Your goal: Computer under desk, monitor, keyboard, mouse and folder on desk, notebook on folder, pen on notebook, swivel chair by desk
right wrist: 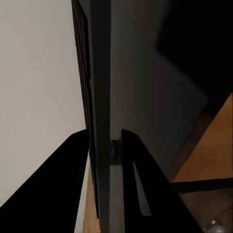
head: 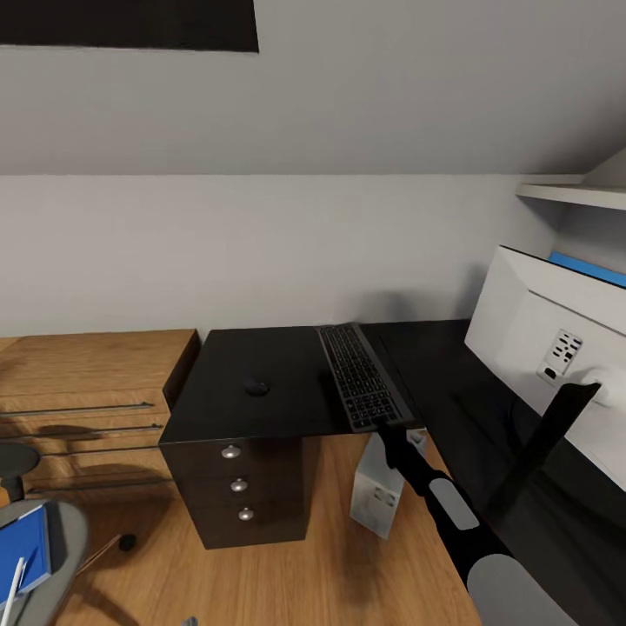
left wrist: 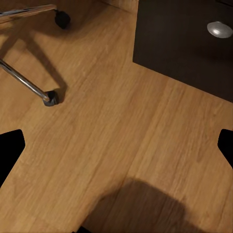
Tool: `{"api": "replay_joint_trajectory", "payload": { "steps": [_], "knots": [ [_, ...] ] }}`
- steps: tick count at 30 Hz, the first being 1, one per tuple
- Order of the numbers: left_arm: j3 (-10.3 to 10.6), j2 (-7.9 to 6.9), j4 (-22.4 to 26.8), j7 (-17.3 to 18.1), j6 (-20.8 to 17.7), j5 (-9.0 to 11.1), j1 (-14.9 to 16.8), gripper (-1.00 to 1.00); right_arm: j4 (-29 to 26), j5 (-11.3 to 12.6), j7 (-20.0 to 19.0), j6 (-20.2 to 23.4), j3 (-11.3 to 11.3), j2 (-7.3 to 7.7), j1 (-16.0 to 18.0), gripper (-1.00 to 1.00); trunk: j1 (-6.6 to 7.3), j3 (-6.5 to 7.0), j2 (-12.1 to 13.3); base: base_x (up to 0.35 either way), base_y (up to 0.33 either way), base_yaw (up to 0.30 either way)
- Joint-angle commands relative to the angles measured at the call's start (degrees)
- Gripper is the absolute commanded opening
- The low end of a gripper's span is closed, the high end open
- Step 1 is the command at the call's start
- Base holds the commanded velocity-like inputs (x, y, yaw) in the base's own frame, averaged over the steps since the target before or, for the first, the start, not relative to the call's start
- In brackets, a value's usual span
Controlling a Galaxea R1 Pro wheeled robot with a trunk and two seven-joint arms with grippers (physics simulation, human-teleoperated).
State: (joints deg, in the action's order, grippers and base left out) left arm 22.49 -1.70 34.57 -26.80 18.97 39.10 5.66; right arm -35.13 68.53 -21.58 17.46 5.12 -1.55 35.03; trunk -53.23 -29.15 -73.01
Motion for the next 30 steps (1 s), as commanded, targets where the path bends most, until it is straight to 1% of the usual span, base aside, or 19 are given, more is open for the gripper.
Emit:
{"api": "replay_joint_trajectory", "payload": {
  "steps": [1, 4, 8, 11, 14, 16, 25, 27, 30],
  "knots": [
    [0.48, -0.1, 0.04, -0.36, 0.33, 0.54, 0.05, 1.0, -0.02, 0.57, 0.28, 0.58, 0.43, -0.08, 0.04, -1.0, 0.0, -0.05, -0.03, 0.002, 0.0, 0.0],
    [0.47, -0.1, 0.05, -0.33, 0.35, 0.54, 0.05, 1.0, -0.02, 0.62, 1.32, 0.57, 0.76, -0.11, 0.04, -1.0, 0.0, -0.05, -0.03, 0.001, 0.0, 0.0],
    [0.48, -0.1, 0.05, -0.25, 0.36, 0.54, 0.05, 1.0, -0.02, 0.72, 1.71, 0.51, 1.14, -0.11, 0.04, -1.0, 0.0, -0.05, -0.03, 0.0, 0.0, 0.0],
    [0.46, -0.09, 0.05, -0.2, 0.34, 0.54, 0.05, 1.0, -0.01, 1.88, 1.84, 0.49, 1.94, -0.12, 0.04, -1.0, 0.0, -0.05, -0.03, 0.0, 0.0, 0.0],
    [0.45, -0.1, 0.05, -0.19, 0.34, 0.54, 0.05, 1.0, 0.03, 2.91, 1.91, 0.48, 2.23, -0.12, 0.04, -1.0, 0.0, -0.05, -0.03, 0.0, 0.0, 0.0],
    [0.45, -0.1, 0.05, -0.19, 0.35, 0.54, 0.05, 1.0, 0.05, 3.2, 1.94, 0.48, 2.31, -0.12, 0.04, -1.0, 0.0, -0.05, -0.03, -0.027, 0.0, 0.0],
    [0.45, -0.12, 0.11, -0.08, 0.28, 0.54, 0.05, 1.0, 0.06, 3.69, 2.37, 0.47, 2.47, -0.1, 0.04, -1.0, 0.0, -0.05, -0.03, -0.159, 0.0, 0.0],
    [0.45, -0.06, 0.53, -0.08, 0.26, 0.54, 0.05, 1.0, 0.06, 3.7, 2.4, 0.47, 2.5, -0.07, 0.04, -1.0, 0.0, -0.05, -0.03, -0.04, 0.0, 0.0],
    [0.44, -0.02, 3.08, -0.21, 0.03, 0.59, 0.05, 1.0, 0.06, 3.71, 2.43, 0.47, 2.5, -0.04, 0.04, -1.0, 0.0, -0.05, -0.03, -0.017, 0.0, 0.0]
  ]
}}
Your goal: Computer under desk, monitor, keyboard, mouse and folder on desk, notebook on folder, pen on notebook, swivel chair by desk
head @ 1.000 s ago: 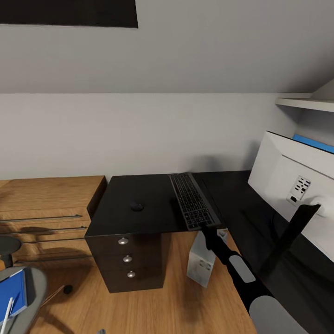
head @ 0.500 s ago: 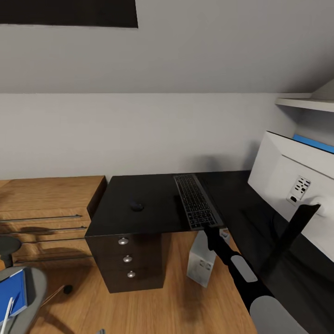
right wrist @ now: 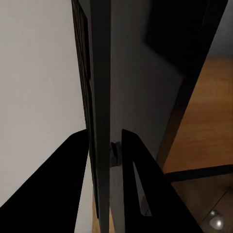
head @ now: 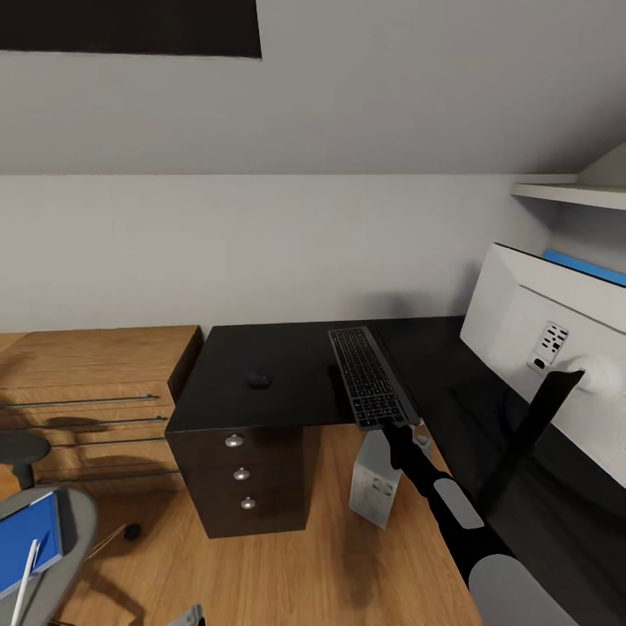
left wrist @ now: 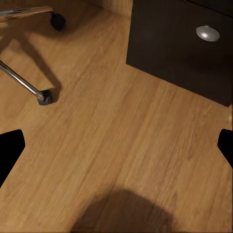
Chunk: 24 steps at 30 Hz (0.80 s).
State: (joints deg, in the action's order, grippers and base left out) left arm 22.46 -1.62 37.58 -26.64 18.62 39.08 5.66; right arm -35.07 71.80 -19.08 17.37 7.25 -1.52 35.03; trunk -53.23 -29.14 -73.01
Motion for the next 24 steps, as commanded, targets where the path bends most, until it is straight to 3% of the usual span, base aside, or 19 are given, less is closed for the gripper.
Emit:
{"api": "replay_joint_trajectory", "payload": {
  "steps": [1, 24],
  "knots": [
    [0.46, -0.1, 0.61, -0.39, 0.34, 0.62, 0.05, 1.0, 0.01, 0.44, -0.06, 0.56, 0.37, -0.07, 0.04, -1.0, 0.0, -0.06, -0.03, -0.009, 0.0, 0.0],
    [0.48, -0.13, 3.02, -0.6, 0.19, 0.63, 0.05, 1.0, -0.08, 0.4, 0.1, 0.5, 0.31, -0.04, 0.04, -1.0, -4.61, -3.83, -8.46, -0.001, 0.0, 0.0]
  ]
}}
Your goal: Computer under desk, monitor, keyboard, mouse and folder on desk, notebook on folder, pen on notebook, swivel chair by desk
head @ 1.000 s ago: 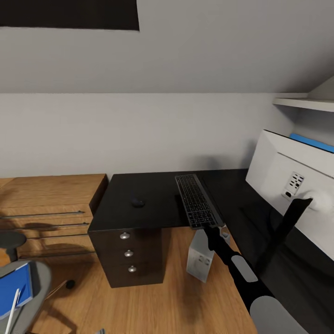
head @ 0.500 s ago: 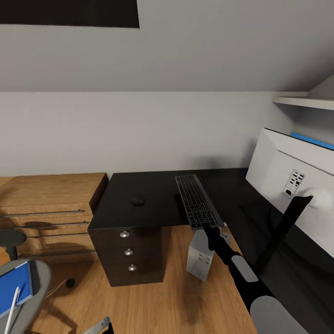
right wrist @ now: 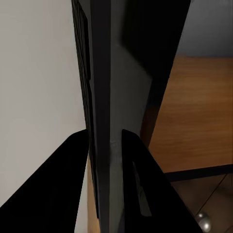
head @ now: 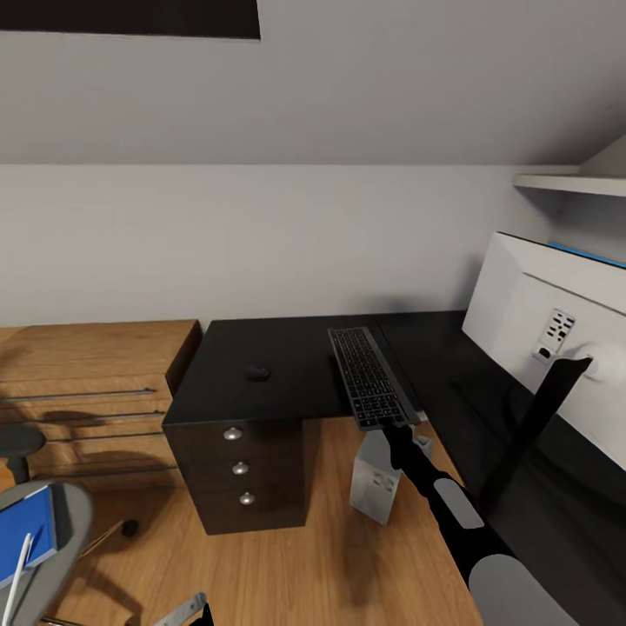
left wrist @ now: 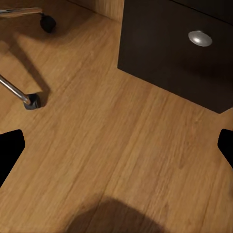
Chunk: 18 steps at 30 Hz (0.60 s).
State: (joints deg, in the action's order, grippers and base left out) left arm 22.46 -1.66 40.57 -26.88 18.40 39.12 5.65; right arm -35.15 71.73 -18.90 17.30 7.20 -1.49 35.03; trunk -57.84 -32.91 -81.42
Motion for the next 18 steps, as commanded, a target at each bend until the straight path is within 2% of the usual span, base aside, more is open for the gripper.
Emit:
{"api": "replay_joint_trajectory", "payload": {
  "steps": [1, 18],
  "knots": [
    [0.48, -0.1, 0.03, -0.36, 0.41, 0.6, 0.06, 1.0, -0.01, 0.49, -0.08, 0.59, 0.36, -0.05, 0.04, -1.0, -0.22, -0.24, -0.45, 0.0, 0.0, 0.0],
    [0.54, -0.07, 0.06, -0.36, 0.41, 0.52, 0.06, 1.0, -0.01, 0.52, -0.08, 0.63, 0.36, 0.01, 0.04, -1.0, -3.96, -3.29, -7.27, 0.0, 0.0, 0.0]
  ]
}}
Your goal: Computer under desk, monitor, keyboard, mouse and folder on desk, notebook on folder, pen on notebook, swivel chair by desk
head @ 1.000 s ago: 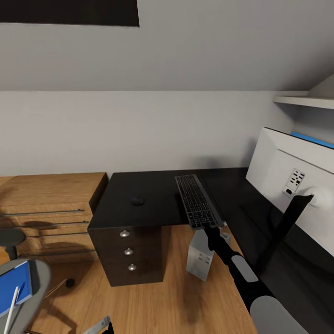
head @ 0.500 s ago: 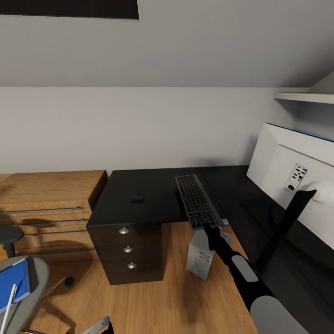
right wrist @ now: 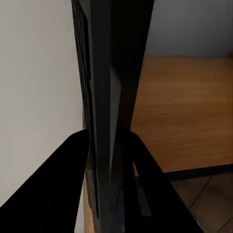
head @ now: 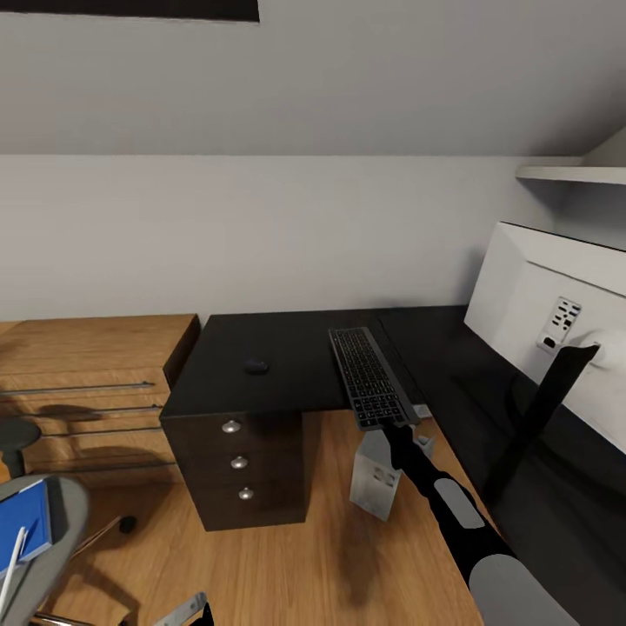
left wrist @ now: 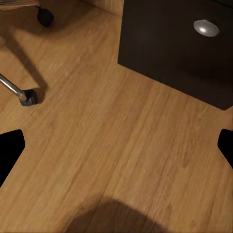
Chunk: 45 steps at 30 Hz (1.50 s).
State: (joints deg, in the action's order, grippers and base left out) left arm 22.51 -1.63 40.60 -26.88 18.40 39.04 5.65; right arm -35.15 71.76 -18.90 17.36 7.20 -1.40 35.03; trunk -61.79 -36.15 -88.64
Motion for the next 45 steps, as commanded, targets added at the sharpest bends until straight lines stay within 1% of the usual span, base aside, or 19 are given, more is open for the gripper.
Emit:
{"api": "replay_joint_trajectory", "payload": {
  "steps": [1, 16, 33, 39, 40, 45],
  "knots": [
    [0.49, -0.11, 0.04, -0.36, 0.41, 0.59, 0.06, 1.0, 0.01, 0.48, -0.07, 0.57, 0.36, -0.06, 0.04, -1.0, -0.22, -0.24, -0.44, 0.0, 0.0, 0.0],
    [0.51, -0.1, 0.09, -0.36, 0.41, 0.59, 0.06, 1.0, 0.01, 0.48, -0.08, 0.57, 0.36, -0.01, 0.04, -1.0, -3.52, -2.93, -6.46, 0.0, 0.0, 0.0],
    [0.43, -0.13, 0.17, -0.36, 0.49, 0.59, 0.06, 1.0, 0.0, 0.42, 0.04, 0.57, 0.36, -0.01, 0.04, -1.0, -3.52, -2.93, -6.46, 0.0, 0.0, 0.0],
    [0.43, -0.13, 0.18, -0.36, 0.5, 0.59, 0.06, 1.0, -0.01, 0.45, 1.26, 0.5, 0.36, -0.07, 0.04, -1.0, -3.52, -2.93, -6.46, 0.0, 0.0, 0.0],
    [0.43, -0.13, 0.18, -0.36, 0.5, 0.59, 0.06, 1.0, -0.01, 0.46, 1.38, 0.5, 0.36, -0.07, 0.04, 1.0, -3.52, -2.93, -6.46, 0.0, 0.0, 0.0],
    [0.36, -0.13, 0.23, -0.36, 0.5, 0.59, 0.06, 1.0, -0.01, 0.36, 1.79, 0.43, 0.34, -0.1, 0.04, 1.0, -3.52, -2.93, -6.46, 0.0, 0.0, 0.0]
  ]
}}
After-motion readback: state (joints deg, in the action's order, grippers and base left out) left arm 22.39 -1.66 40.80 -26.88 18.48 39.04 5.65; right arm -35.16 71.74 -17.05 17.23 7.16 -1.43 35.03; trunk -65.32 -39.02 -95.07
